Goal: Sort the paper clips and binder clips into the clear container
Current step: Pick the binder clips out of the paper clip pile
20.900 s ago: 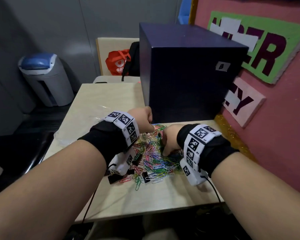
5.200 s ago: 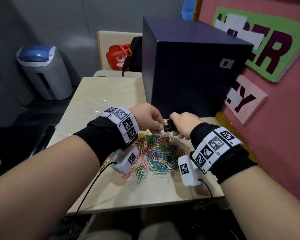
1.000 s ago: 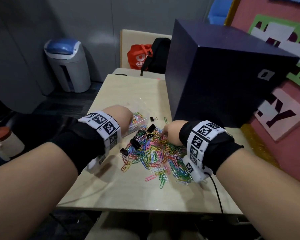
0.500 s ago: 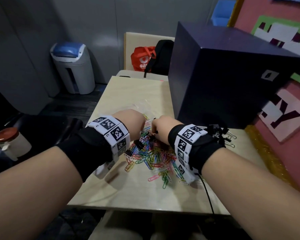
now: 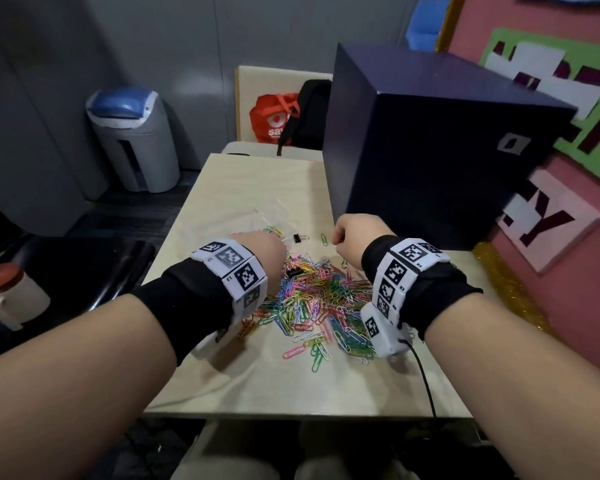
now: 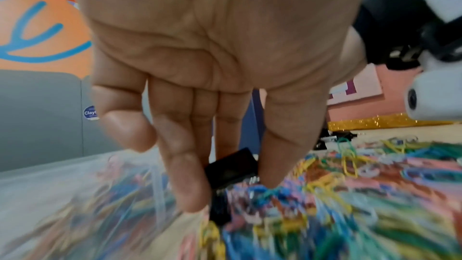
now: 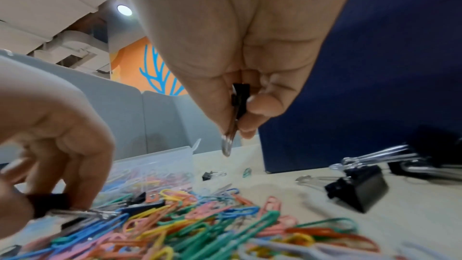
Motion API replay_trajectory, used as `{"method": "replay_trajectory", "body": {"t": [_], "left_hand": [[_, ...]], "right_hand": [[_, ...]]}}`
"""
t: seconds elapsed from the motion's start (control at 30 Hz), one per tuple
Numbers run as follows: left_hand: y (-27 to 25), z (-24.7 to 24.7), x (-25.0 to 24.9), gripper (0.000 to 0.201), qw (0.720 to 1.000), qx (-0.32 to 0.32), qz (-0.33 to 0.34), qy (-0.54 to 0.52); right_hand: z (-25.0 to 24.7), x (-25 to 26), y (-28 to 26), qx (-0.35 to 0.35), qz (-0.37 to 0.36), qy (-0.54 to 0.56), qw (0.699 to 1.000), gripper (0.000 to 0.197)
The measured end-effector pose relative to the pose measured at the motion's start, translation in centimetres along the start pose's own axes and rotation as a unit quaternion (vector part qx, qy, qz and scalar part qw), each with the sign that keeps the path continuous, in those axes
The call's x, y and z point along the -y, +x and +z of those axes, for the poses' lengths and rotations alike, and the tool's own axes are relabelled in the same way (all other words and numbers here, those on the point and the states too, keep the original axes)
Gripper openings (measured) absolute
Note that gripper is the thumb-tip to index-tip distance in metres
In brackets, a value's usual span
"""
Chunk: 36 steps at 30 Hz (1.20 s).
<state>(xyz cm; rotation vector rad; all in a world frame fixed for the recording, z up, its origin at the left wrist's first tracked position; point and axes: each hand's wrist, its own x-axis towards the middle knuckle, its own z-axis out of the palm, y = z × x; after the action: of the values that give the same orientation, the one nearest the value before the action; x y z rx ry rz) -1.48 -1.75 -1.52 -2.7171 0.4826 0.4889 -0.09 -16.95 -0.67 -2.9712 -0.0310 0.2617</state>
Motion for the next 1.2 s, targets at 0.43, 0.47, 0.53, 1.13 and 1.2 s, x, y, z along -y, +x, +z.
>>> {"method": "replay_trajectory", "body": {"t": [0.43, 0.47, 0.53, 1.13, 1.2], "left_hand": [[1.7, -3.1, -1.1, 0.041, 0.995, -0.088, 0.008, -0.049], [1.8, -3.3, -1.3, 0.04, 0.994, -0.093, 0.012, -0.059], [1.8, -3.5, -1.7, 0.039, 0.989, -0.108, 0.03, -0.096], [3.4, -2.6, -3.6, 0.033, 0.965, -0.136, 0.056, -0.215], [3.3, -2.0, -3.3, 0.035, 0.982, -0.1, 0.053, -0.153]], "right_hand": [[-1.8, -4.4, -0.6, 0.138, 0.18, -0.147, 0.963, 0.017], [-1.6, -4.7, -0.7, 0.141, 0.191, -0.138, 0.962, 0.02], [-1.0, -5.5, -0.8, 0.099, 0.197, -0.114, 0.969, 0.035], [-0.7, -6.2, -1.1, 0.005, 0.146, -0.013, 0.989, 0.023], [-0.9, -6.6, -1.1, 0.023, 0.186, -0.024, 0.982, 0.023]]}}
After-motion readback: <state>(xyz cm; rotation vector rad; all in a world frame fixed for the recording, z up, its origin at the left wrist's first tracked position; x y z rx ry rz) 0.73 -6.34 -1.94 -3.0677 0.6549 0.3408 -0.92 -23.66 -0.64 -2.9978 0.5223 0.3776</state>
